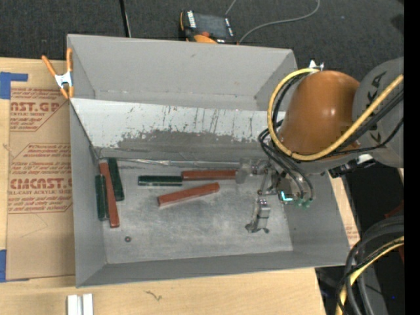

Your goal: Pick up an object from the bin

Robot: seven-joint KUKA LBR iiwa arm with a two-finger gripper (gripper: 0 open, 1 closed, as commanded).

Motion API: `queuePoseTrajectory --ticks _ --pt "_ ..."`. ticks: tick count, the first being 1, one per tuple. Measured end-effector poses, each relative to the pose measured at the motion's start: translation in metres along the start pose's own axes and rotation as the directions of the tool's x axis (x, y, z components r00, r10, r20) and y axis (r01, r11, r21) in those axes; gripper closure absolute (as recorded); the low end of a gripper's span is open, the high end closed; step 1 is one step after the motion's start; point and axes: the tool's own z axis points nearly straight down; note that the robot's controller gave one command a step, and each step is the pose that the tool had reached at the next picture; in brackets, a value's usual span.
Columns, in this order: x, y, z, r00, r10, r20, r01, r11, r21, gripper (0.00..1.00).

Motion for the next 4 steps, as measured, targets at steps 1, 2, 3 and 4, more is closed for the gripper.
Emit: queuePoseTrajectory --ticks 1,2,3,4 --pt "-0.064 0.057 0.138 1.000 0.021 0.015 -0.021 1.000 -0.002 0.00" --pt "-0.055 0.073 0.105 0.999 -0.040 0.010 0.040 0.999 0.000 0.00" --pt "-0.053 0.064 0.098 1.000 0.000 0.008 0.000 1.000 -0.001 0.00" --pt "-0.052 0.071 0.137 0.999 -0.054 0.006 0.054 0.999 0.000 0.00"
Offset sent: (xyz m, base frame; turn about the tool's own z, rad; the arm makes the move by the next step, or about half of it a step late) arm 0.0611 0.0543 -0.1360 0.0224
